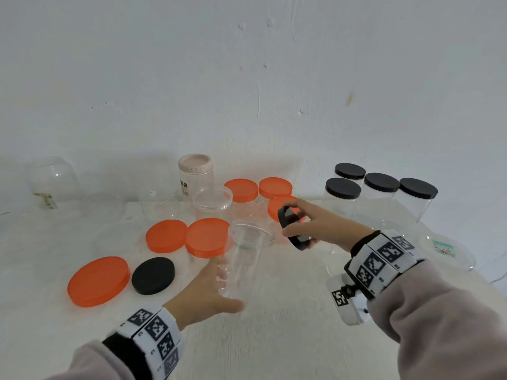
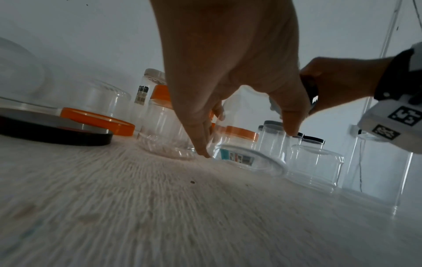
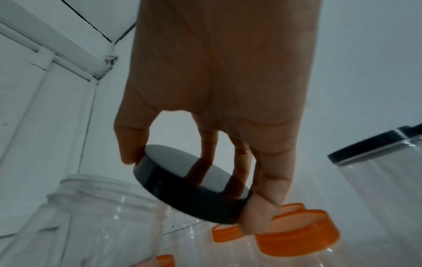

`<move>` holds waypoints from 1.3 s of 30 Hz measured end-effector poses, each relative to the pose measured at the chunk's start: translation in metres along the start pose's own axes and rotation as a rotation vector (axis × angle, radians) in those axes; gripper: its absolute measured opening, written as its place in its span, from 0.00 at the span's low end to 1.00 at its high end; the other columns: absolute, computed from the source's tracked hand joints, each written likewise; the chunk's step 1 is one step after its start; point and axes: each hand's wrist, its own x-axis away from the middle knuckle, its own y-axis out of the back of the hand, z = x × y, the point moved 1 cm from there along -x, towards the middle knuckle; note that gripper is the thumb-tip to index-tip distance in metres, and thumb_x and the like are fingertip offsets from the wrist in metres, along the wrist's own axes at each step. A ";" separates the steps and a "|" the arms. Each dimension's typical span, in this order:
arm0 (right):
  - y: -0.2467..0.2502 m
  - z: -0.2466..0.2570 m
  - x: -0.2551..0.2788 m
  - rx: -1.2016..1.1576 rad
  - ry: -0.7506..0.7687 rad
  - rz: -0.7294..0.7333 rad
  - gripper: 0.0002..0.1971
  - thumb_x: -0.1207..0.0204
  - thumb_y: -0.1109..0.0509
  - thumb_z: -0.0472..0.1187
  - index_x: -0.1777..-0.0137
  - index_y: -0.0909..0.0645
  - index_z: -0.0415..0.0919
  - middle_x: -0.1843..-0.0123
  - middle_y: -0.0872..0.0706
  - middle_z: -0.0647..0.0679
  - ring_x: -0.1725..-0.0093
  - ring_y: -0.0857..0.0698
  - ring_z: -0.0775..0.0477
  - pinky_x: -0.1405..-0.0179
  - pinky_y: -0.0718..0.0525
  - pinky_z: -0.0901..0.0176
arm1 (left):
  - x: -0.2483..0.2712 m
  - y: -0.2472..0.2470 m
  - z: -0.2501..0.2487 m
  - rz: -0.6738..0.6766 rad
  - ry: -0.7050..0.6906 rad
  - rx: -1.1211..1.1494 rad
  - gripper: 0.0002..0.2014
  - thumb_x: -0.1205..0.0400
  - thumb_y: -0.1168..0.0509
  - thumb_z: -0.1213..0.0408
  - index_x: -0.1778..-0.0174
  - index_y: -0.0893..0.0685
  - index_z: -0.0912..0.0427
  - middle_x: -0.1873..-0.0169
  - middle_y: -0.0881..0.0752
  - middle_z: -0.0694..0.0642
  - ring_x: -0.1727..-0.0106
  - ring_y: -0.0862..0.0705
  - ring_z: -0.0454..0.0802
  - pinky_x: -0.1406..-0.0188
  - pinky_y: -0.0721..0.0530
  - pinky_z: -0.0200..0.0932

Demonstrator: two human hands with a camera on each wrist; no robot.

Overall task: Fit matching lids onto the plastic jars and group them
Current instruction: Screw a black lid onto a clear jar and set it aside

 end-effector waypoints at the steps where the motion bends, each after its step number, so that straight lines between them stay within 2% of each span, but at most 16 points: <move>1: -0.002 0.005 0.000 0.018 0.021 0.011 0.20 0.29 0.24 0.43 0.40 0.24 0.60 0.45 0.20 0.51 0.54 0.16 0.52 0.63 0.16 0.62 | -0.001 -0.001 0.001 0.003 -0.020 -0.019 0.47 0.35 0.19 0.56 0.27 0.42 0.41 0.37 0.30 0.42 0.32 0.26 0.45 0.42 0.21 0.38; 4: -0.008 0.022 0.000 0.106 0.059 0.044 0.28 0.31 0.22 0.44 0.34 0.27 0.63 0.40 0.24 0.54 0.47 0.19 0.52 0.54 0.17 0.59 | -0.004 -0.005 0.006 0.041 -0.082 -0.082 0.55 0.38 0.20 0.53 0.22 0.51 0.40 0.32 0.33 0.40 0.29 0.31 0.41 0.34 0.26 0.38; 7: -0.017 0.037 0.003 0.232 0.095 0.094 0.35 0.34 0.22 0.47 0.28 0.31 0.65 0.35 0.28 0.54 0.39 0.22 0.48 0.43 0.17 0.51 | -0.006 -0.008 0.010 0.065 -0.089 -0.143 0.57 0.39 0.22 0.46 0.22 0.54 0.40 0.33 0.35 0.34 0.29 0.33 0.38 0.37 0.32 0.31; 8: -0.020 0.042 0.004 0.271 0.111 0.114 0.35 0.34 0.22 0.48 0.28 0.32 0.66 0.35 0.30 0.54 0.38 0.23 0.48 0.43 0.17 0.52 | -0.007 -0.008 0.011 0.071 -0.085 -0.144 0.58 0.40 0.22 0.43 0.22 0.55 0.39 0.34 0.36 0.31 0.30 0.33 0.37 0.39 0.33 0.29; 11: -0.031 0.054 0.010 0.397 0.155 0.177 0.36 0.33 0.24 0.51 0.28 0.36 0.69 0.36 0.33 0.59 0.37 0.27 0.52 0.50 0.24 0.64 | -0.008 -0.010 0.012 0.072 -0.098 -0.110 0.61 0.45 0.24 0.39 0.22 0.56 0.38 0.38 0.38 0.23 0.32 0.32 0.36 0.47 0.31 0.21; 13: -0.037 0.060 0.012 0.475 0.169 0.206 0.37 0.33 0.24 0.50 0.26 0.37 0.67 0.37 0.34 0.60 0.37 0.29 0.52 0.47 0.25 0.63 | -0.008 -0.010 0.012 0.055 -0.126 -0.063 0.59 0.46 0.23 0.40 0.25 0.55 0.34 0.38 0.39 0.22 0.31 0.33 0.35 0.48 0.30 0.20; 16: -0.046 0.067 0.012 0.566 0.158 0.241 0.39 0.32 0.25 0.49 0.23 0.39 0.65 0.38 0.34 0.59 0.37 0.30 0.50 0.44 0.24 0.59 | -0.006 -0.010 0.004 0.037 -0.186 0.039 0.57 0.42 0.20 0.46 0.24 0.52 0.35 0.32 0.36 0.26 0.27 0.35 0.34 0.36 0.31 0.28; 17: -0.047 0.069 0.011 0.586 0.152 0.253 0.39 0.31 0.25 0.48 0.23 0.40 0.65 0.38 0.34 0.58 0.37 0.30 0.50 0.44 0.24 0.59 | -0.006 -0.011 0.000 0.041 -0.229 0.083 0.56 0.40 0.19 0.50 0.25 0.50 0.33 0.30 0.35 0.24 0.26 0.35 0.30 0.35 0.31 0.25; 19: -0.049 0.074 0.010 0.626 0.142 0.281 0.40 0.31 0.25 0.47 0.21 0.41 0.64 0.37 0.34 0.57 0.36 0.30 0.49 0.42 0.23 0.56 | -0.006 -0.011 -0.009 0.023 -0.294 0.157 0.53 0.36 0.18 0.56 0.27 0.50 0.28 0.32 0.34 0.18 0.30 0.37 0.18 0.40 0.30 0.18; 20: -0.049 0.077 0.009 0.648 0.138 0.295 0.40 0.31 0.25 0.47 0.21 0.41 0.63 0.36 0.35 0.57 0.35 0.30 0.49 0.40 0.23 0.54 | -0.006 -0.010 -0.011 -0.006 -0.294 0.187 0.52 0.36 0.18 0.57 0.28 0.48 0.25 0.33 0.33 0.18 0.32 0.36 0.15 0.42 0.30 0.17; 23: -0.052 0.086 0.006 0.719 0.134 0.338 0.42 0.30 0.24 0.47 0.19 0.41 0.61 0.35 0.35 0.56 0.34 0.30 0.49 0.34 0.23 0.50 | -0.006 -0.010 -0.016 -0.108 -0.265 0.248 0.44 0.36 0.19 0.52 0.36 0.42 0.23 0.39 0.28 0.21 0.42 0.32 0.09 0.51 0.28 0.15; 27: -0.058 0.094 0.005 0.824 0.141 0.380 0.41 0.30 0.24 0.45 0.19 0.40 0.59 0.32 0.33 0.52 0.32 0.29 0.46 0.35 0.21 0.48 | -0.005 -0.013 -0.016 -0.148 -0.261 0.239 0.42 0.40 0.21 0.41 0.37 0.41 0.20 0.39 0.26 0.22 0.39 0.31 0.12 0.46 0.29 0.25; 32: -0.060 0.099 0.003 0.865 0.144 0.410 0.41 0.30 0.23 0.44 0.19 0.39 0.59 0.30 0.33 0.52 0.31 0.30 0.47 0.33 0.22 0.47 | -0.003 -0.012 -0.018 -0.155 -0.255 0.159 0.42 0.41 0.23 0.36 0.42 0.46 0.09 0.40 0.30 0.15 0.37 0.34 0.13 0.41 0.32 0.25; 36: -0.061 0.103 0.000 0.907 0.148 0.432 0.41 0.31 0.22 0.45 0.20 0.37 0.59 0.31 0.32 0.54 0.31 0.29 0.47 0.35 0.21 0.46 | -0.003 -0.012 -0.018 -0.160 -0.257 0.144 0.42 0.40 0.23 0.37 0.40 0.46 0.13 0.37 0.30 0.20 0.35 0.33 0.16 0.40 0.34 0.26; 39: -0.060 0.104 -0.001 0.930 0.159 0.442 0.40 0.33 0.21 0.46 0.21 0.36 0.61 0.33 0.31 0.55 0.33 0.29 0.49 0.37 0.21 0.47 | -0.004 -0.012 -0.017 -0.161 -0.261 0.149 0.44 0.39 0.22 0.39 0.37 0.47 0.16 0.35 0.31 0.23 0.34 0.34 0.18 0.36 0.36 0.29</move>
